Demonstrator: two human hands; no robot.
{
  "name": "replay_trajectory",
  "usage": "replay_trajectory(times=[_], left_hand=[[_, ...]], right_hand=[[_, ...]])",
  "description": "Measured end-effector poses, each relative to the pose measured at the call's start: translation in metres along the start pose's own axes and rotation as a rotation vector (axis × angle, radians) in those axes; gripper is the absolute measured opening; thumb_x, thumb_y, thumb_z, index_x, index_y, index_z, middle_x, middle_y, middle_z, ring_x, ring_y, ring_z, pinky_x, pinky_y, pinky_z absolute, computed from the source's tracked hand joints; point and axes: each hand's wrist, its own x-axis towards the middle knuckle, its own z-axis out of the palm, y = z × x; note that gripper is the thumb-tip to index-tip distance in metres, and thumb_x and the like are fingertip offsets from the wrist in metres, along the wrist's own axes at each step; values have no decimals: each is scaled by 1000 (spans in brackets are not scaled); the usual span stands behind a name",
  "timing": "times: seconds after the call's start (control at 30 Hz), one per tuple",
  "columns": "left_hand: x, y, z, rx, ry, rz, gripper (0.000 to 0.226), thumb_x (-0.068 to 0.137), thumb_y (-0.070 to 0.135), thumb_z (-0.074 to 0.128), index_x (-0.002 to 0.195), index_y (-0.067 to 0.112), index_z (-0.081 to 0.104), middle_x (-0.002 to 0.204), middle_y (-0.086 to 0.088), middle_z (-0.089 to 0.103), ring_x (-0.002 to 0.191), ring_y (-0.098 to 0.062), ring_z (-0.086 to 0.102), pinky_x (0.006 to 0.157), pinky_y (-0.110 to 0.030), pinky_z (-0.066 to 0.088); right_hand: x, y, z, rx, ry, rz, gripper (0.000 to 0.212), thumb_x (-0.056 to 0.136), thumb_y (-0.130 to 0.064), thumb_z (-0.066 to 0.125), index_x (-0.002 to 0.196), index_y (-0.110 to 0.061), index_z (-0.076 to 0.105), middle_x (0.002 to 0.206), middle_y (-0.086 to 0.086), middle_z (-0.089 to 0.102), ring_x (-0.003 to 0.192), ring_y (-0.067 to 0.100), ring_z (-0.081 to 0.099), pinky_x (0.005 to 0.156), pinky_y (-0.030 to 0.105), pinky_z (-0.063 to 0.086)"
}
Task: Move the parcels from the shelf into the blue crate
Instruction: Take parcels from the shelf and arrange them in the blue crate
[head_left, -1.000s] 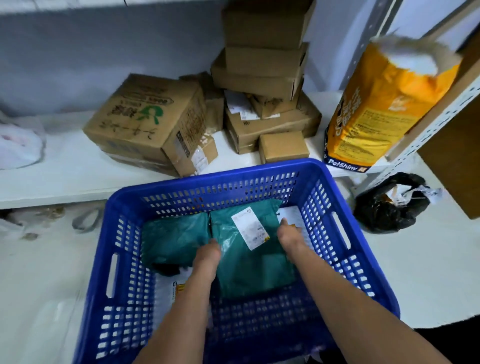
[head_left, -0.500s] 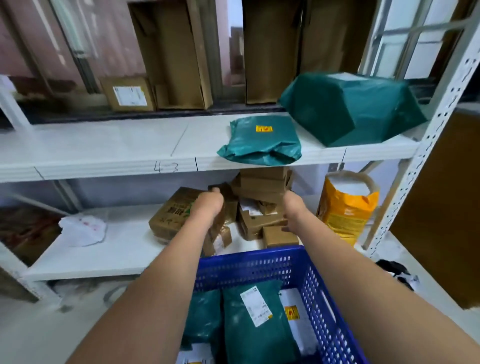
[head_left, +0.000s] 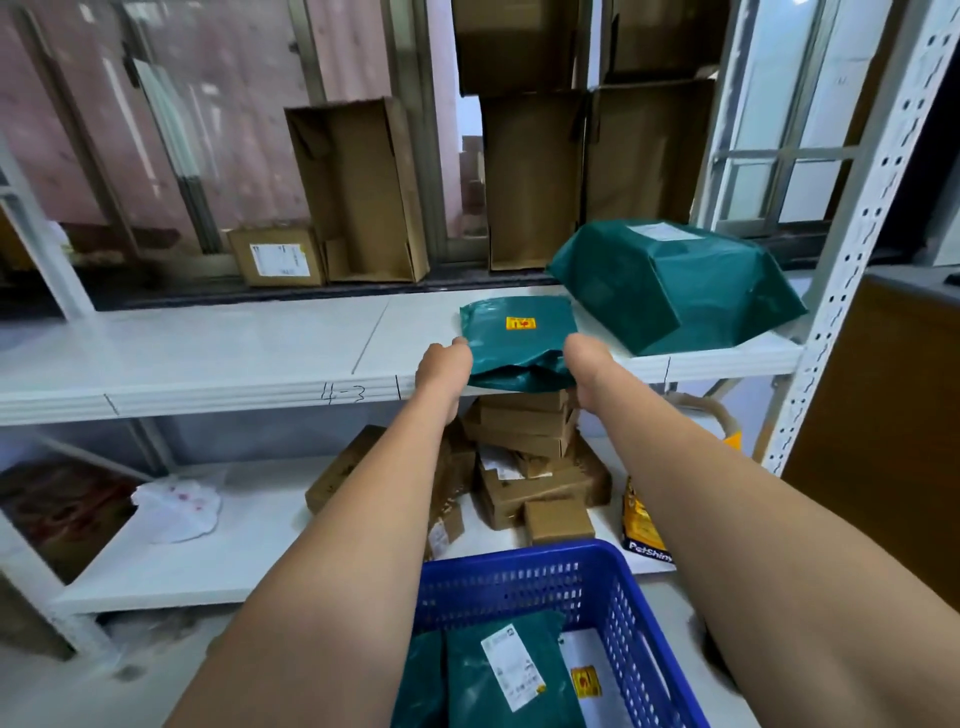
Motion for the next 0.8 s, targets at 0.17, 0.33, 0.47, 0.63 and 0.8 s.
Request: replay_trajectory(times=[0.17,0.33,0.47,0.63,0.8], left_hand=[[3,0,6,-87,-113,-30,49,91,44,41,126,11,54,121,-8,61,103,-22,57,71,-31,38],[22,-20,2,-176,-14,-101,65,76,56,42,124,15,57,114,-6,64,99,-27,63,75,-41,55],[0,-35,-10,-251,-24,-137,44,93,44,50,120,10,58,111,-8,69,93,-25,69,70,-32,56],[-6,-63,-17,-232,-60,-143,32,94,28,64,116,7,54,111,-10,66,88,-25,66,62,-31,54],[-13,-102,-31,-129,-187,-239,40,86,30,73,118,8,63,106,-11,73,87,-26,72,65,-35,59]], right_hand=[[3,2,1,44,-42,11,17,96,-14,37,103,-16,53,91,3,60,79,18,55,80,31,48],[17,13,-8,60,35,36,27,94,-27,44,115,-10,52,108,8,57,95,25,54,81,34,47],[17,28,-13,87,18,47,45,93,-37,59,124,-6,50,118,10,62,104,31,63,92,47,54],[7,54,-13,4,-70,74,35,91,-24,67,117,-5,53,116,12,65,101,31,66,89,50,56],[-6,90,-24,-133,-251,177,33,94,-17,63,121,-2,55,116,15,66,101,32,65,92,49,53]])
